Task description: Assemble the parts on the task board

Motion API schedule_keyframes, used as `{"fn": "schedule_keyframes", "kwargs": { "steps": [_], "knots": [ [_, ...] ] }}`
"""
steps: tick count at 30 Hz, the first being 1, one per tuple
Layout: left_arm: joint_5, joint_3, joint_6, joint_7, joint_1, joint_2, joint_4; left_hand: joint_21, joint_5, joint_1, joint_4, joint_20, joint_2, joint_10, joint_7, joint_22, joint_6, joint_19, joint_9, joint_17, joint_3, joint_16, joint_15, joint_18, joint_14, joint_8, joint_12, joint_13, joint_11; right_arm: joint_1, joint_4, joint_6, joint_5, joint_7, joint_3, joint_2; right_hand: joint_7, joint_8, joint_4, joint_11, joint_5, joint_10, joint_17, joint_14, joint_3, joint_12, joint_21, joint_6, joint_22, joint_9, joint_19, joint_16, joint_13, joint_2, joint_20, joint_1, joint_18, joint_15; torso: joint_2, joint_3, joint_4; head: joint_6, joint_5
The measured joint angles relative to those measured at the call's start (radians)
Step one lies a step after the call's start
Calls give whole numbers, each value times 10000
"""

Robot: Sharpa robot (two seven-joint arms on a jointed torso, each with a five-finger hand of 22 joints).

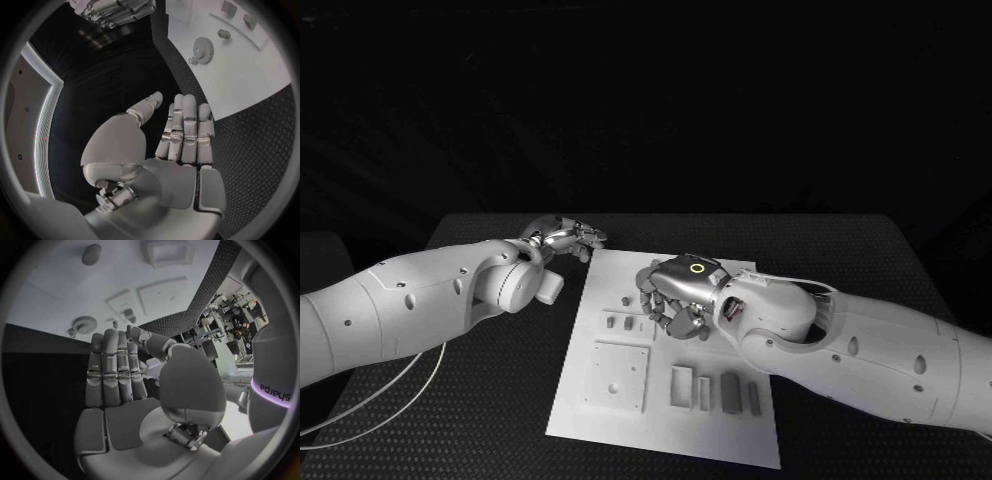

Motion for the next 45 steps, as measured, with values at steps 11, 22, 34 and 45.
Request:
{"fn": "schedule_keyframes", "kwargs": {
  "steps": [11, 22, 34, 45],
  "knots": [
    [48, 1, -25, 5, 48, 209, -52, 0, -1, 0, 0, 0, 0, 0, 0, -1, 0, 0, 0, 8, 0, 0, 1, 0, 0, 0, 0, 9, 0, -267, -432, 26, -251, 111, -520, 717, 0, -7, 0, 1, 0, 0, 9, -10, 0, -1, 0, 0, 10, 8, 0, 0, 1, 0, 1, 0, 1, 12, -3, 5, 11, -104, 342],
    [72, 1, -25, 6, 49, 285, -2, 0, -1, 0, 0, 0, 0, 0, 0, -2, 0, -1, 1, 7, 0, 0, -25, 1, 26, 0, 0, 7, -1, -414, -661, 89, -395, 173, -848, 897, 0, -9, 0, 1, 0, -1, 18, -51, -1, -1, 0, -1, 20, 4, 0, 0, 22, 0, 0, 0, 1, 5, 21, 11, 18, -228, 536],
    [80, 1, -25, 1, 50, 290, -5, -40, -4, 0, 0, 1, 0, 0, 0, -3, 0, -1, -8, 16, 0, 0, -24, 0, 25, 0, 0, 6, -1, -525, -709, 88, -476, 224, -865, 977, 0, -37, 0, 2, 0, -1, 16, -57, -1, -2, 0, -1, 30, 17, -1, -1, 33, 1, 1, -2, 1, 6, 18, 30, 0, -311, 657],
    [83, 1, -23, -1, 50, 314, -6, -40, -5, -2, 0, 1, -2, 1, 0, 6, 0, -1, -9, 15, 0, 0, -21, 0, 23, 0, 0, 5, -1, -724, -886, 89, -538, 273, -887, 1142, 1, -59, -1, 2, 0, -2, 25, -29, -2, -42, 0, -2, 39, 15, -1, -1, 45, 28, 1, -59, 1, -12, 18, 23, 1, -367, 696]
  ]
}}
